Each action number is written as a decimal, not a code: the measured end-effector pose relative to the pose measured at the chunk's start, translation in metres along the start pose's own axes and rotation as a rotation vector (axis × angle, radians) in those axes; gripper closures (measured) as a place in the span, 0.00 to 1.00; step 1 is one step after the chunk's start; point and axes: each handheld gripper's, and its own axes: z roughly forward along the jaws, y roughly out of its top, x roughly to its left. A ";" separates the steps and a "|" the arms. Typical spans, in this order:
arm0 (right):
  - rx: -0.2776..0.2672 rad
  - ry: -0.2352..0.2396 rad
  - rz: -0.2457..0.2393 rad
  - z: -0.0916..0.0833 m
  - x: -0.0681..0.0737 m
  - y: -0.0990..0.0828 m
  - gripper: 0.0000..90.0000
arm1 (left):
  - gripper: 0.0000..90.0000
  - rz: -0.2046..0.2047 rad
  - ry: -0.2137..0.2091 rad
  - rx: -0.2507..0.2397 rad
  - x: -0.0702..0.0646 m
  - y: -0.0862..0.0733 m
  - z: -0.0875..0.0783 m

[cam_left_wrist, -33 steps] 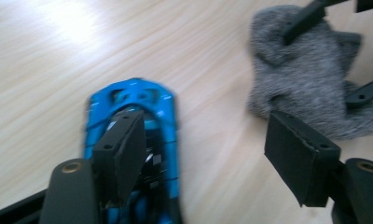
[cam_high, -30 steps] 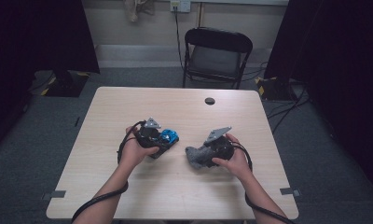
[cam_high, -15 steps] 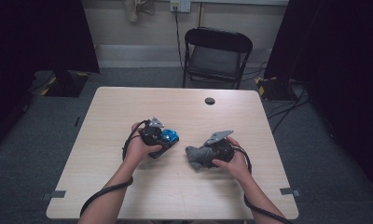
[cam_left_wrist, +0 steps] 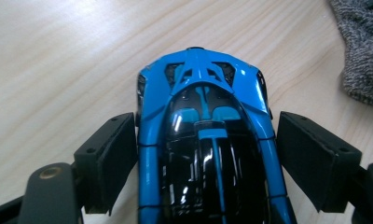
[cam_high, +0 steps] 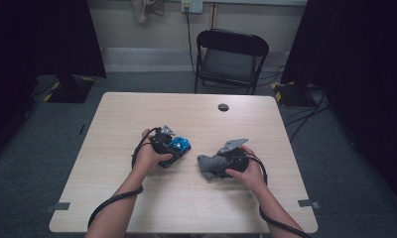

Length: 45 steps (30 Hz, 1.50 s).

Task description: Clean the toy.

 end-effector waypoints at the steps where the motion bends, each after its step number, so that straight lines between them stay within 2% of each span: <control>1: 0.002 -0.001 -0.001 0.000 0.000 0.000 0.24 | 0.22 -0.002 0.000 -0.003 -0.001 0.000 0.002; 5: 0.001 -0.009 -0.010 0.001 0.001 0.000 0.24 | 0.21 0.003 0.009 0.000 -0.003 -0.001 0.007; 6: -0.003 -0.013 -0.013 0.001 0.001 -0.001 0.25 | 0.20 0.025 0.018 -0.005 -0.003 -0.001 0.008; 9: 0.004 -0.024 -0.027 0.001 0.003 -0.001 0.25 | 0.21 0.024 0.031 0.000 -0.004 0.000 0.008; 12: 0.019 -0.025 -0.029 0.002 0.003 0.001 0.25 | 0.27 0.006 0.037 0.004 -0.005 0.000 0.007; 14: 0.018 -0.027 -0.030 0.002 0.003 0.001 0.25 | 0.27 0.015 0.044 0.014 -0.005 0.001 0.006; 20: 0.010 -0.036 -0.027 0.002 0.004 0.000 0.26 | 0.27 0.008 0.056 0.008 -0.006 -0.001 0.005; 24: 0.013 -0.036 -0.026 0.002 0.004 0.000 0.26 | 0.27 -0.005 0.048 -0.010 -0.005 -0.003 0.005; 27: 0.012 -0.039 -0.026 0.002 0.004 0.000 0.26 | 0.26 0.000 0.037 -0.006 -0.004 -0.002 0.005; 30: 0.005 -0.042 -0.022 0.002 0.005 0.000 0.26 | 0.26 -0.012 0.016 0.005 -0.002 0.000 0.005; 33: 0.003 -0.047 -0.020 0.002 0.005 -0.001 0.26 | 0.26 0.009 0.011 -0.009 -0.001 0.005 0.005; 39: 0.002 -0.046 -0.020 0.002 0.005 -0.001 0.26 | 0.21 0.017 -0.011 0.017 0.000 0.008 0.012; 41: 0.000 -0.045 -0.020 0.002 0.005 -0.001 0.26 | 0.18 0.044 -0.006 0.013 -0.001 0.007 0.015; 43: -0.004 -0.044 -0.021 0.002 0.005 -0.002 0.26 | 0.16 0.040 -0.007 -0.012 -0.003 0.007 0.017; 45: -0.001 -0.044 -0.021 0.002 0.005 -0.001 0.26 | 0.19 0.023 0.011 -0.017 -0.003 0.006 0.016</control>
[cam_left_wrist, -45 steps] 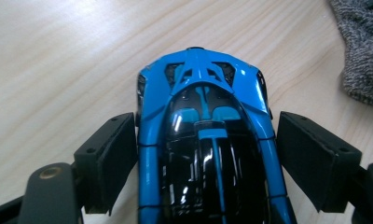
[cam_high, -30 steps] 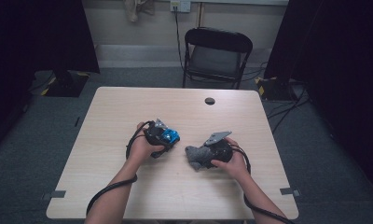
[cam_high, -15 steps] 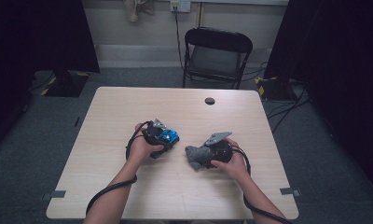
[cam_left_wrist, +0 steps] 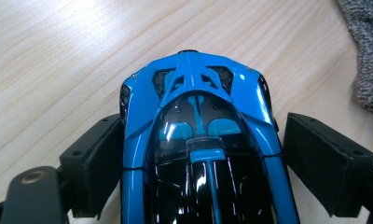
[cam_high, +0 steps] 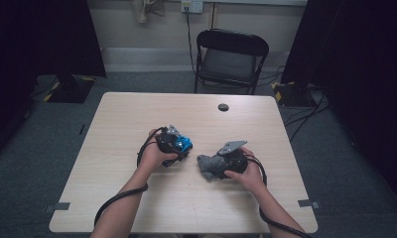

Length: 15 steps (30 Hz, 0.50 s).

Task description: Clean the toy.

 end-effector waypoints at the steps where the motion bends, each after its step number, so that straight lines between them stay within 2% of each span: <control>1: 0.002 0.001 0.000 0.000 0.000 0.000 0.26 | 0.24 -0.026 0.003 -0.005 0.000 0.000 -0.001; 5: -0.004 0.002 0.000 0.000 0.000 0.000 0.26 | 0.27 -0.007 0.008 0.010 0.000 0.001 -0.002; 10: -0.001 0.000 0.000 0.000 0.000 0.000 0.26 | 0.27 -0.013 0.023 0.002 -0.002 0.001 -0.002; 15: 0.003 0.000 0.003 0.000 0.000 0.000 0.26 | 0.27 0.002 0.025 0.005 -0.002 -0.001 -0.005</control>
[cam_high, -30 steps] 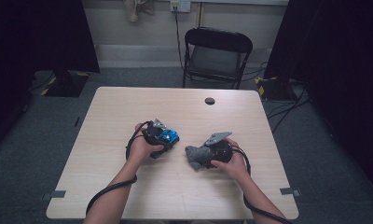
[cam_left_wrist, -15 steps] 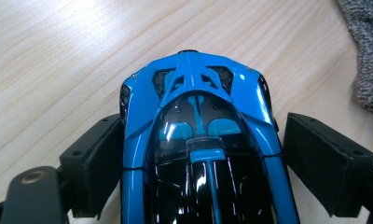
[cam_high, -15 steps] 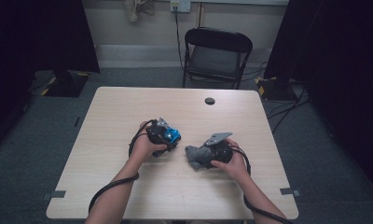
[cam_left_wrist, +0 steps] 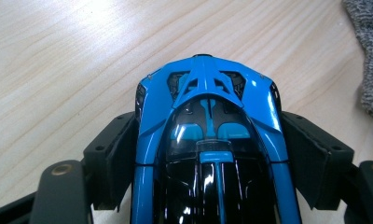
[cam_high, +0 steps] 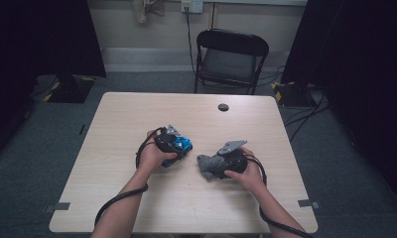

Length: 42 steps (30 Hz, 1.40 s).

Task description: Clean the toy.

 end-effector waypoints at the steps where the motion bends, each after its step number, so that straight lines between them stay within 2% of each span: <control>1: 0.000 0.001 0.000 0.000 0.000 0.000 0.26 | 0.27 0.000 0.000 -0.005 0.000 0.000 -0.001; 6: -0.001 -0.002 0.005 0.000 0.000 0.000 0.27 | 0.27 0.007 -0.009 -0.002 0.000 0.004 -0.011; 10: 0.002 -0.007 0.008 0.000 0.000 0.001 0.27 | 0.27 0.000 -0.010 -0.024 0.002 0.004 -0.018; 12: 0.007 -0.012 0.013 0.000 0.000 0.001 0.28 | 0.27 -0.012 -0.024 -0.025 0.002 0.002 -0.020; 17: 0.008 -0.015 0.015 0.000 0.000 0.002 0.29 | 0.27 -0.006 -0.017 0.004 0.004 -0.003 -0.015; 22: -0.004 -0.017 0.015 0.000 0.000 0.001 0.29 | 0.27 -0.028 -0.016 0.007 0.004 -0.007 -0.011; 26: -0.007 -0.019 0.017 0.000 0.001 0.000 0.29 | 0.27 -0.023 -0.010 0.010 0.004 -0.009 -0.009; 30: -0.016 -0.022 0.019 0.000 0.001 -0.001 0.29 | 0.27 -0.034 -0.020 0.000 0.004 -0.010 -0.008; 31: -0.018 -0.024 0.020 0.000 0.001 -0.001 0.29 | 0.26 -0.033 -0.020 0.011 0.004 -0.009 -0.009; 33: -0.017 -0.024 0.021 0.000 0.001 -0.001 0.29 | 0.26 0.001 -0.007 0.038 0.002 -0.006 -0.010; 40: -0.016 -0.025 0.022 0.001 0.001 -0.001 0.29 | 0.24 0.018 -0.015 0.077 0.004 0.005 -0.006; 42: -0.013 -0.023 0.022 0.001 0.001 0.000 0.29 | 0.21 0.027 -0.014 0.074 0.005 0.008 -0.004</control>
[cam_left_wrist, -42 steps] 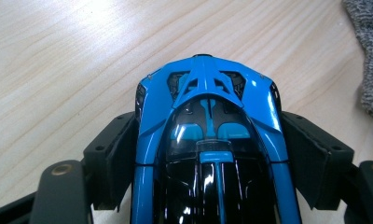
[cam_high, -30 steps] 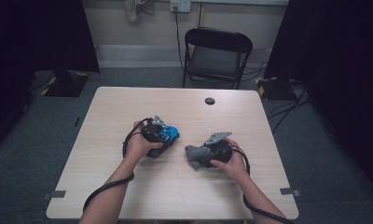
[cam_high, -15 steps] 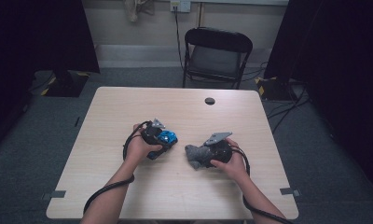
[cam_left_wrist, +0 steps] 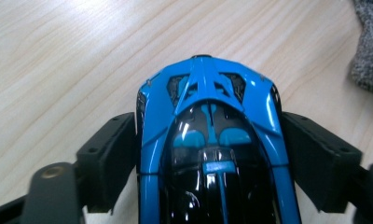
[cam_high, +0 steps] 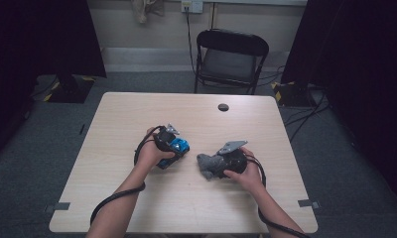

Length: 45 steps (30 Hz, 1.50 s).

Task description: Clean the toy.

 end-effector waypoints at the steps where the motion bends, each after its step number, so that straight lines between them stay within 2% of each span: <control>1: 0.002 0.001 0.001 0.000 0.000 0.000 0.29 | 0.20 0.003 0.006 0.005 0.000 0.001 0.001; 4: 0.005 0.000 -0.001 0.000 0.000 0.001 0.29 | 0.20 0.005 -0.003 0.009 0.000 0.005 0.006; 6: 0.005 0.000 0.000 0.000 0.000 0.001 0.28 | 0.21 0.002 0.008 0.023 0.000 0.006 0.009; 8: 0.005 0.001 -0.001 0.000 0.000 0.001 0.28 | 0.19 -0.018 0.004 0.003 0.000 0.005 0.012; 11: 0.005 0.000 -0.001 0.000 0.000 0.001 0.29 | 0.18 -0.021 0.002 -0.024 -0.003 0.004 0.014; 13: 0.001 0.001 0.000 0.000 0.000 0.000 0.29 | 0.27 -0.020 0.003 -0.049 -0.003 0.003 0.013; 19: 0.005 -0.002 0.001 0.000 0.000 0.001 0.29 | 0.27 -0.032 0.009 -0.008 -0.004 0.006 0.010; 23: 0.007 -0.001 0.001 0.000 0.000 0.001 0.29 | 0.27 -0.041 0.003 0.037 -0.003 0.009 0.008; 29: 0.006 -0.002 0.002 0.000 0.000 0.001 0.29 | 0.27 -0.022 -0.016 0.045 -0.002 0.009 0.008; 34: 0.013 -0.002 0.003 0.000 0.000 0.002 0.29 | 0.27 -0.028 -0.004 0.046 -0.003 0.009 0.008; 36: 0.015 -0.001 0.004 0.000 0.000 0.002 0.29 | 0.27 -0.014 -0.003 0.059 -0.003 0.011 0.009; 39: 0.015 -0.001 0.004 0.000 0.000 0.002 0.29 | 0.27 -0.031 -0.008 0.058 -0.003 0.011 0.008; 41: 0.014 0.000 0.004 0.000 0.000 0.002 0.29 | 0.26 -0.046 0.005 0.064 -0.005 0.011 0.008; 45: 0.016 -0.001 0.003 0.000 0.000 0.002 0.29 | 0.26 -0.049 0.023 0.075 -0.006 0.013 0.009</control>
